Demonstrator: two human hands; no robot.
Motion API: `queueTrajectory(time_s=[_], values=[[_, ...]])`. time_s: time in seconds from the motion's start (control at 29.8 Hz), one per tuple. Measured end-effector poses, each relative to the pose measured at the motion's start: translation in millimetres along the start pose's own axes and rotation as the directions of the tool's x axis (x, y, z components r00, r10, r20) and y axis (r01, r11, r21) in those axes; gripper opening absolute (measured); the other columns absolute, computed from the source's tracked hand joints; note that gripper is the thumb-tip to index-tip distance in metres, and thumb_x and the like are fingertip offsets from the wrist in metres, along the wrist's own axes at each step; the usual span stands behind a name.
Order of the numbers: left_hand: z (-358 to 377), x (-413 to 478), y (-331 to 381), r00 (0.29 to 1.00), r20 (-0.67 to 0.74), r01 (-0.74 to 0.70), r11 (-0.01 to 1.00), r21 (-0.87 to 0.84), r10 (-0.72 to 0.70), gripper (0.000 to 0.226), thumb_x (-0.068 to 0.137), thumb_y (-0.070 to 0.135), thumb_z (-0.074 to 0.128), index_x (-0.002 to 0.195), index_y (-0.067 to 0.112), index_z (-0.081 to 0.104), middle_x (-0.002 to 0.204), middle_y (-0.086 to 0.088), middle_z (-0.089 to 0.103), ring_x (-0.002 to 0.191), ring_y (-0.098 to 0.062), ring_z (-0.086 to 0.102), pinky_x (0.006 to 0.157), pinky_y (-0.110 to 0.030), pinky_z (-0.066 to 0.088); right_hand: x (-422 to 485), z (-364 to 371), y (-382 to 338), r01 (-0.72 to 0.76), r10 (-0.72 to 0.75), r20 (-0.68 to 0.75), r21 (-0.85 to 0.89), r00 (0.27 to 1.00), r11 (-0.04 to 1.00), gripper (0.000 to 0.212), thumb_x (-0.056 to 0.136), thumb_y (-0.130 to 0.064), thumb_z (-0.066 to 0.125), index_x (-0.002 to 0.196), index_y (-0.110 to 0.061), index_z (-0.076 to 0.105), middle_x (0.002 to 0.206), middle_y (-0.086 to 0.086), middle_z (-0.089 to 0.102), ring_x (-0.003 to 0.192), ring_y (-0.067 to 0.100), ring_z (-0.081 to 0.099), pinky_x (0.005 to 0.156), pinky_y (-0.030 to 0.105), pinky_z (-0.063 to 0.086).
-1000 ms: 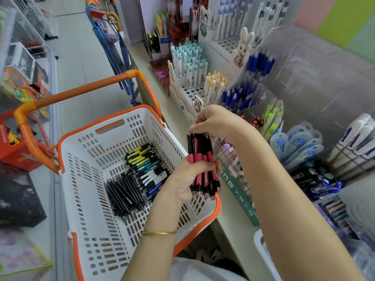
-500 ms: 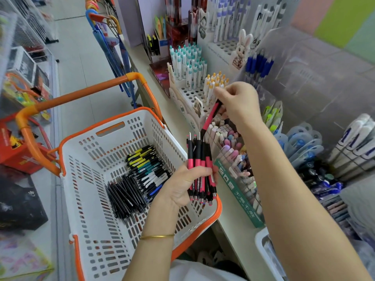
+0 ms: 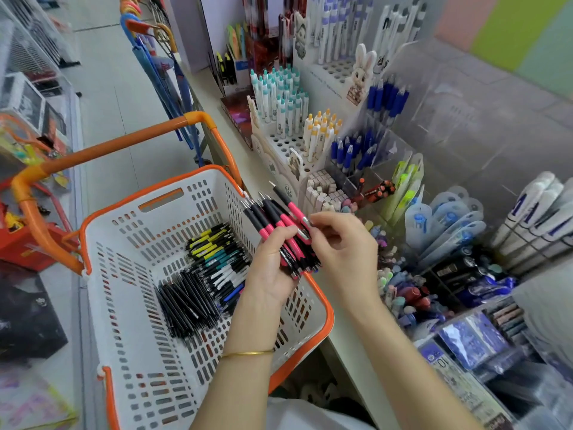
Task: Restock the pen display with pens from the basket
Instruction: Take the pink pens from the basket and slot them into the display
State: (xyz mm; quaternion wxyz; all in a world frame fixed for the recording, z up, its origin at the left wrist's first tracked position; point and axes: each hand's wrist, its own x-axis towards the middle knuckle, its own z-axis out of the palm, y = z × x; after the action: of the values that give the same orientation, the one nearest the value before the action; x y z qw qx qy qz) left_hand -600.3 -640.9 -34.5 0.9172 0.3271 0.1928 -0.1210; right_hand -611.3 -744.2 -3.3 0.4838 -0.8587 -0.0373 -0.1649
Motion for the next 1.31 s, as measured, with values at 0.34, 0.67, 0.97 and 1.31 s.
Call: queueTrajectory(time_s=[0.34, 0.67, 0.97, 1.31], values=[[0, -4, 0, 1.000, 0.010, 0.013, 0.998, 0.054, -0.013, 0.024, 0.076, 0.020, 0.068, 0.098, 0.009, 0.069, 0.085, -0.011, 0.073, 0.073, -0.022, 0.073, 0.057, -0.031, 0.058, 11, -3, -6, 0.007, 0.035, 0.267, -0.156, 0.963, 0.988, 0.019, 0.077, -0.004, 0.061, 0.082, -0.023, 0.060, 0.077, -0.015, 0.051, 0.075, 0.004, 0.048, 0.067, 0.018, 0.038], [-8, -5, -5, 0.990, 0.138, 0.012, 0.985, 0.175, -0.036, 0.027, 0.074, 0.002, 0.074, 0.097, 0.008, 0.062, 0.079, -0.008, 0.067, 0.073, -0.021, 0.066, 0.073, -0.036, 0.055, 47, -4, -12, -0.053, 0.073, 0.152, -0.135, 0.986, 0.989, 0.026, 0.086, -0.012, 0.053, 0.104, -0.019, 0.070, 0.099, -0.002, 0.065, 0.089, 0.007, 0.058, 0.082, 0.026, 0.048], [-5, -15, -5, 0.971, 0.223, -0.005, 0.934, 0.358, -0.081, 0.028, 0.065, -0.001, 0.068, 0.090, 0.010, 0.062, 0.073, -0.007, 0.064, 0.065, -0.019, 0.063, 0.064, -0.031, 0.054, 96, -3, -36, -0.101, 0.279, 0.596, -0.315, 0.753, 0.944, 0.027, 0.088, -0.022, 0.056, 0.099, 0.000, 0.068, 0.082, 0.014, 0.062, 0.073, 0.022, 0.062, 0.074, 0.033, 0.057], [-10, -18, -6, 0.953, 0.248, 0.074, 0.929, 0.362, -0.173, 0.024, 0.069, 0.001, 0.066, 0.091, 0.010, 0.063, 0.076, -0.008, 0.064, 0.068, -0.019, 0.063, 0.065, -0.031, 0.054, 96, -9, -30, -0.093, 0.244, 0.681, -0.251, 0.690, 0.963, 0.006, 0.089, -0.016, 0.062, 0.086, -0.012, 0.065, 0.091, 0.007, 0.067, 0.086, 0.019, 0.067, 0.077, 0.031, 0.058]])
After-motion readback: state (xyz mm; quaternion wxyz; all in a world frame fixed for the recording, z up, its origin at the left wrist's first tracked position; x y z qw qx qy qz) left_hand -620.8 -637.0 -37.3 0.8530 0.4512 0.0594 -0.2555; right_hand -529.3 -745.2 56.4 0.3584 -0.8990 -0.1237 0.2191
